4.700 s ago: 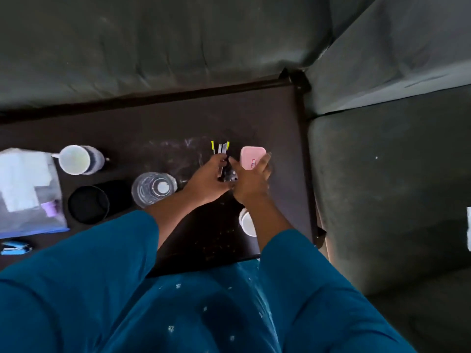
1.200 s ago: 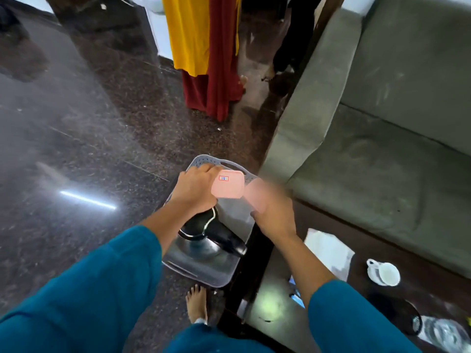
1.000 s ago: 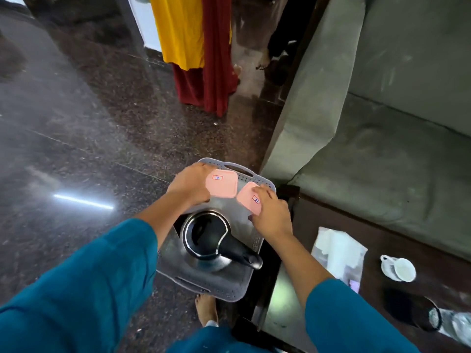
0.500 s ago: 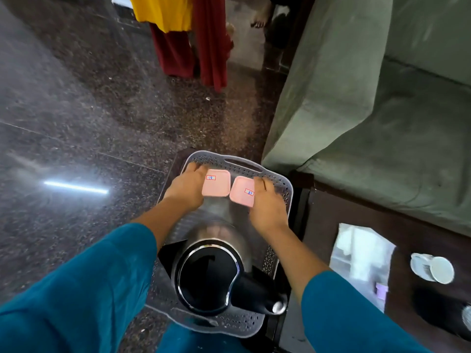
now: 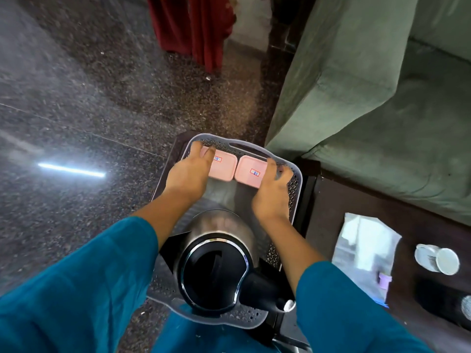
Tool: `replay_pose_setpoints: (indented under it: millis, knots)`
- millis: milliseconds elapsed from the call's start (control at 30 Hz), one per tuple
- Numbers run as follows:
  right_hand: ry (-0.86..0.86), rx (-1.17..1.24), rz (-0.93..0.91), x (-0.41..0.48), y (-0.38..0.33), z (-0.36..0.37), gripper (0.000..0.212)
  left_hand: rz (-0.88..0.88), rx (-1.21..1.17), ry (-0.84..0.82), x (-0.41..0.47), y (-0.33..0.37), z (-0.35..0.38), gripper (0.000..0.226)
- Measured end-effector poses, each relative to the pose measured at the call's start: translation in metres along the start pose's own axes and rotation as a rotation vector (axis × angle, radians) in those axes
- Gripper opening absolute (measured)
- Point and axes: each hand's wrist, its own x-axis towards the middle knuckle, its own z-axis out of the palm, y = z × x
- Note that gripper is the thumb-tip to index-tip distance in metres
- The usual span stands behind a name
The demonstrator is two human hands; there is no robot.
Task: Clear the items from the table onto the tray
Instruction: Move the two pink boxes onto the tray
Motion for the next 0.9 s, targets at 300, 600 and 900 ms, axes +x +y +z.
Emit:
replay_pose_setpoints:
  millis: [300, 600, 900]
  knots:
    - [-0.522, 0.153, -0.028, -0.025, -0.009, -0.012, 0.024, 0.124, -0.334, -0.547, -0.023, 0.010, -0.013, 0.024]
    - [-0.663, 0.227, 0.025, -0.035, -0.001, -0.001, 0.023, -0.071, -0.371, -0.636, -0.040, 0.011, -0.018, 0.017]
    - [-0.717, 0.515, 0.142, -0.042, 0.012, 0.000, 0.016, -0.090, -0.267, -0.619, -0.044, 0.019, -0.020, 0.023]
